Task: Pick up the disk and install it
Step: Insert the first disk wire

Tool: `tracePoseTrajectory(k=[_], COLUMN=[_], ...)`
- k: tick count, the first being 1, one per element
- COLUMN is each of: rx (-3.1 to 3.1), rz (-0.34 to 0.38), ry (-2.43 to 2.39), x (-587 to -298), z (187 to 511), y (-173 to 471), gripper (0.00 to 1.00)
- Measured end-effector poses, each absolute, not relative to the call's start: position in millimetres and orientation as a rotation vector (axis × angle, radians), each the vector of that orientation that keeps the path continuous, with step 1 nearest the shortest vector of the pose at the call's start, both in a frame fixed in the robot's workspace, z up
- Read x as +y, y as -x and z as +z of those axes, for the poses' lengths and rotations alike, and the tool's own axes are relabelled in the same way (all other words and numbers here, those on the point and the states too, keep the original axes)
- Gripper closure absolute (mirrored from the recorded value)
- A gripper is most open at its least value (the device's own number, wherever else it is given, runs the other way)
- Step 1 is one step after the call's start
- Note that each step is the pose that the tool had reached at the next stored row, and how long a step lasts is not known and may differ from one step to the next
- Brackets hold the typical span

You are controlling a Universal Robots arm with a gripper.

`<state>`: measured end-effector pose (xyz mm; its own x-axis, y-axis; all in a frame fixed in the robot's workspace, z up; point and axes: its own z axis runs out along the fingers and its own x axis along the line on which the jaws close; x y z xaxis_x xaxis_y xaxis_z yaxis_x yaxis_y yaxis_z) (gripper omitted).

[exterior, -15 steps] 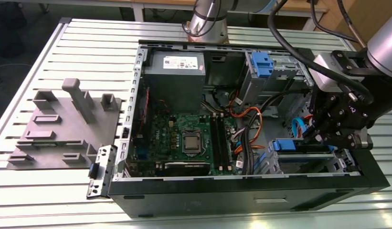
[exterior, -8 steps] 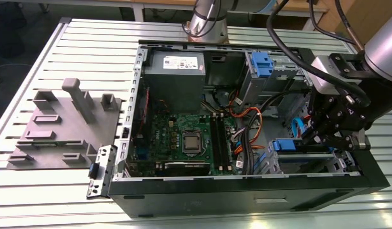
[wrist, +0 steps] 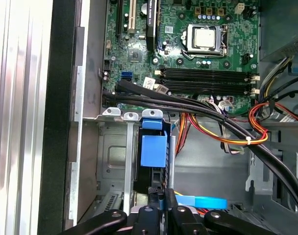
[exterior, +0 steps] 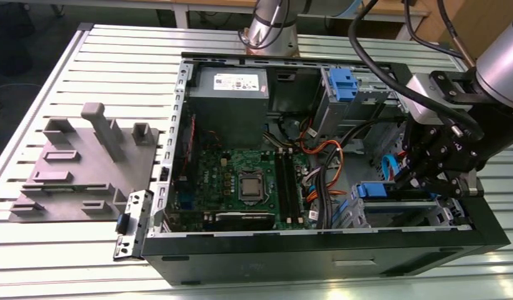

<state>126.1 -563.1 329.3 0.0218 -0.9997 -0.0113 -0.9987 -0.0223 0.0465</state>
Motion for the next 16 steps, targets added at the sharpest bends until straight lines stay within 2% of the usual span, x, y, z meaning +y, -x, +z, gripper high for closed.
tracePoseTrajectory(k=[8,9,16], rx=[-2.179,-2.179,-2.179], rz=[-0.064,-0.064,-0.064], ry=[-2.228,-2.228,-2.228], x=[-563.1,-563.2,-563.1], z=[328.6,328.6,338.1], y=[-126.1,-126.1,-126.1], gripper=[0.83,0.76,0.76])
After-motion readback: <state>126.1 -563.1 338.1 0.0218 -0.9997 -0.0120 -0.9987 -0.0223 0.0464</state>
